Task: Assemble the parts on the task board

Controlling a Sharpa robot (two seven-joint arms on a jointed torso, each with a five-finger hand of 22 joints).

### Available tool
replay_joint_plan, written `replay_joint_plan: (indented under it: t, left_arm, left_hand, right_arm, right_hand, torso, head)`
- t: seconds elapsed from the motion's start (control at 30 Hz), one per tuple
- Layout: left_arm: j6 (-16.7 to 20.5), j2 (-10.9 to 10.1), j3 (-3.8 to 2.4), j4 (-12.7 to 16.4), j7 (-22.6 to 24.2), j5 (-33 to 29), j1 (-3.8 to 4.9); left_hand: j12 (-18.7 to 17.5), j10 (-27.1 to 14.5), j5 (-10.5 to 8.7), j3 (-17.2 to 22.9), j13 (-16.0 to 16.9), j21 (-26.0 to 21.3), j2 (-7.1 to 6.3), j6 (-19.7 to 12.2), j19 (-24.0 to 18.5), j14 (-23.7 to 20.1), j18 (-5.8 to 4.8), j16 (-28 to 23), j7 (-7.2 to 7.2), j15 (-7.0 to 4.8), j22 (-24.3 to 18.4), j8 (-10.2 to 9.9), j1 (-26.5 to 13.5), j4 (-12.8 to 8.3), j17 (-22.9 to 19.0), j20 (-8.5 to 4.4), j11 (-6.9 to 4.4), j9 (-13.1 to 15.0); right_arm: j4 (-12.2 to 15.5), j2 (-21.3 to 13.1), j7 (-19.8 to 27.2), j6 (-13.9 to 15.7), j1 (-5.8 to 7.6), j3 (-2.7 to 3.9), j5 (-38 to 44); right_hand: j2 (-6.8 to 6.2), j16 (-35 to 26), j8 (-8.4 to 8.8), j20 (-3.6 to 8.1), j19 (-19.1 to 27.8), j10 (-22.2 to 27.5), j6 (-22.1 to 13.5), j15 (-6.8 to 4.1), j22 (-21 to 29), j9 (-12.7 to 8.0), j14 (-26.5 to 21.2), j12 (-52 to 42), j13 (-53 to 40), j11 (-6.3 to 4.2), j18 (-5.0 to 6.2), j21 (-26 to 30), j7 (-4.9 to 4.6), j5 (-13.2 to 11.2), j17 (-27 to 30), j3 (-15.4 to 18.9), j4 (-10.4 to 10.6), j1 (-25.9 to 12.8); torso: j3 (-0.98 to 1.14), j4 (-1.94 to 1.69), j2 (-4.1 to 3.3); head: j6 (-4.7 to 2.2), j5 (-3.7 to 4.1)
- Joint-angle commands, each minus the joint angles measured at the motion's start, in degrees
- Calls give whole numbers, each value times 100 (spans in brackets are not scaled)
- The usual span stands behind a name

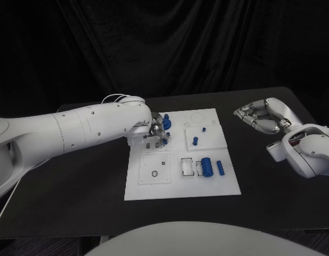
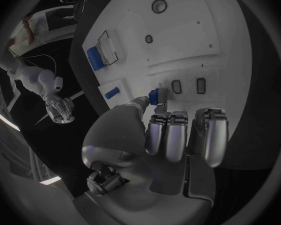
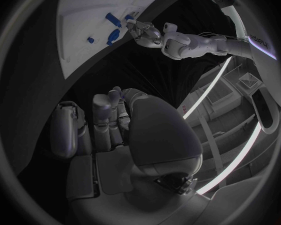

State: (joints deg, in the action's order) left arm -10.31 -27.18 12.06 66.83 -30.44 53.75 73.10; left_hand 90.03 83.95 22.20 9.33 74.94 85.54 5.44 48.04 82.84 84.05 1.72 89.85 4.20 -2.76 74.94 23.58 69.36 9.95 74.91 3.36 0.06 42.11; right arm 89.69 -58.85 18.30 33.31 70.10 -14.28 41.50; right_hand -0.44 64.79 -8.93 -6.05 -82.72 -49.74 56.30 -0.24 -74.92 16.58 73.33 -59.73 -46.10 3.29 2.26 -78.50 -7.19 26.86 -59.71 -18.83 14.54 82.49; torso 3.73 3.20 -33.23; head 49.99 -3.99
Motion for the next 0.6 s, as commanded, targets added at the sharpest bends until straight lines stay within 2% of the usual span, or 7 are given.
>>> replay_joint_plan:
  t: [0.03, 0.17, 0.3, 0.37, 0.53, 0.57, 0.6]
  left_arm:
    - [-79, -6, 1, 15, 71, -8, -25]
    - [-73, -21, 1, 27, 70, -8, -29]
    - [-57, -38, 1, 39, 67, -8, -32]
    - [-43, -48, 1, 49, 65, -8, -34]
    - [3, -79, 1, 86, 40, -8, -37]
    - [17, -86, 1, 94, 33, -8, -37]
    - [29, -92, 1, 102, 27, -8, -37]
  left_hand:
    - [-3, 605, 97, 133, 1506, -30, -74, 58, -24, 595, 87, 15, -15, -31, 484, -49, 23, -61, 1509, 3, -19, 45]
    - [-3, 605, 374, 436, 1506, -40, -179, 92, -22, 595, 88, 15, -16, -38, 489, -122, 27, -224, 1509, -4, -24, 144]
    - [-3, 605, 417, 604, 1506, -42, -235, 111, -17, 595, 86, 15, -15, -37, 498, -161, -17, -297, 1509, -4, -24, 204]
    - [-3, 605, 557, 802, 1506, -51, -299, 130, -20, 595, 88, 15, -11, -38, 496, -200, -72, -386, 1509, -5, -23, 276]
    - [-3, 605, 733, 1164, 1506, -57, -395, 176, -9, 595, 87, 15, -7, -32, 516, -264, -237, -531, 1509, -7, -18, 425]
    - [-3, 605, 840, 1255, 1506, -65, -420, 180, -17, 595, 90, 15, -2, -35, 506, -282, -272, -571, 1509, -4, -17, 459]
    - [-3, 605, 840, 1255, 1506, -65, -420, 180, -17, 595, 90, 15, -2, -35, 506, -282, -272, -571, 1509, -4, -17, 459]
  right_arm:
    - [-2, -4, -38, 20, -23, 3, 1]
    - [0, -14, -42, 23, -28, 3, 1]
    - [4, -22, -45, 25, -30, 3, 1]
    - [4, -25, -50, 23, -31, 2, 1]
    - [5, -32, -59, 15, -34, 2, 1]
    - [6, -35, -61, 13, -35, 2, 1]
    - [6, -36, -62, 11, -35, 2, 1]
  right_hand:
    - [3, 27, -24, 10, 23, 50, -37, -8, -1107, 6, 24, 23, 12, -6, 76, 19, -19, 34, -6, -32, 1, 71]
    - [-4, 24, -25, 10, 24, 48, -40, -7, -1107, 8, 23, 20, 12, -5, 77, 22, -21, 58, -3, -44, -7, 81]
    - [-4, 24, -25, 10, 24, 48, -40, -7, -1107, 8, 23, 20, 12, -5, 77, 22, -21, 58, -3, -44, -7, 81]
    - [-6, 28, -25, 10, 23, 44, -42, -7, -1107, 8, 25, 16, 10, -4, 76, 21, -22, 73, -7, -52, -11, 86]
    - [-6, 28, -25, 10, 23, 44, -42, -7, -1107, 8, 25, 16, 10, -4, 76, 21, -22, 73, -7, -52, -11, 86]
    - [-6, 28, -25, 10, 23, 44, -42, -7, -1107, 8, 25, 16, 10, -4, 76, 21, -22, 73, -7, -52, -11, 86]
    - [-6, 28, -25, 10, 23, 44, -42, -7, -1107, 8, 25, 16, 10, -4, 76, 21, -22, 73, -7, -52, -11, 86]
  torso:
    - [-1, -1, -1]
    - [-3, -10, -1]
    - [-2, -6, -2]
    - [-4, -6, -2]
    - [-5, -7, -3]
    - [-5, -8, -2]
    - [-5, -8, -2]
  head:
    - [1, 0]
    - [1, 10]
    - [1, 10]
    - [1, 6]
    - [1, 4]
    - [1, 4]
    - [1, 6]
